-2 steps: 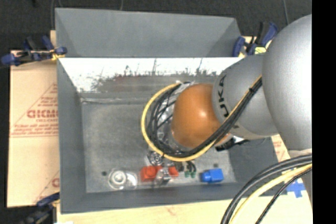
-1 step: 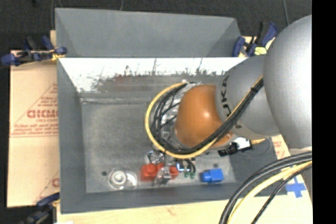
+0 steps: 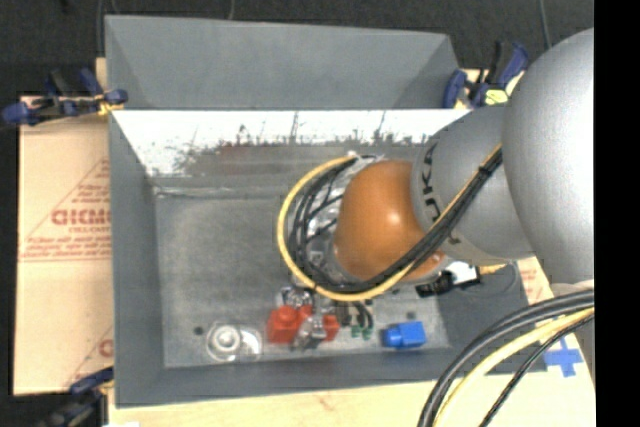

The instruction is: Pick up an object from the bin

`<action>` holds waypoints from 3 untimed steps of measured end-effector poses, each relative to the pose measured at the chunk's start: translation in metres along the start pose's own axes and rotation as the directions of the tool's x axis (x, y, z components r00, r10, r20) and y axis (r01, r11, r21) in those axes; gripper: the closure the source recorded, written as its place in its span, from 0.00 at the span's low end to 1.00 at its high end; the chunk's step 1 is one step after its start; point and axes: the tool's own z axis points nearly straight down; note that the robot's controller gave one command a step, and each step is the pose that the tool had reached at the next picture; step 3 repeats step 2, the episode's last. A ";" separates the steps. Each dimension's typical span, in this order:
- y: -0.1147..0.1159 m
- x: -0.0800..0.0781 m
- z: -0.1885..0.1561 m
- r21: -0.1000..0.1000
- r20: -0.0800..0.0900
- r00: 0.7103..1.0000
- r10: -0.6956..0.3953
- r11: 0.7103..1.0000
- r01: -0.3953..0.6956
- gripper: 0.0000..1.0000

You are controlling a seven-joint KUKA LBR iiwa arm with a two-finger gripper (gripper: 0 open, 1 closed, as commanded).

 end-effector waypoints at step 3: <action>0.001 -0.005 -0.095 0.008 -0.006 1.000 -0.005 1.000 0.005 1.00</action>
Offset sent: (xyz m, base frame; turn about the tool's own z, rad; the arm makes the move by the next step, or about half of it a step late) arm 0.0001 0.0001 0.0459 -0.0001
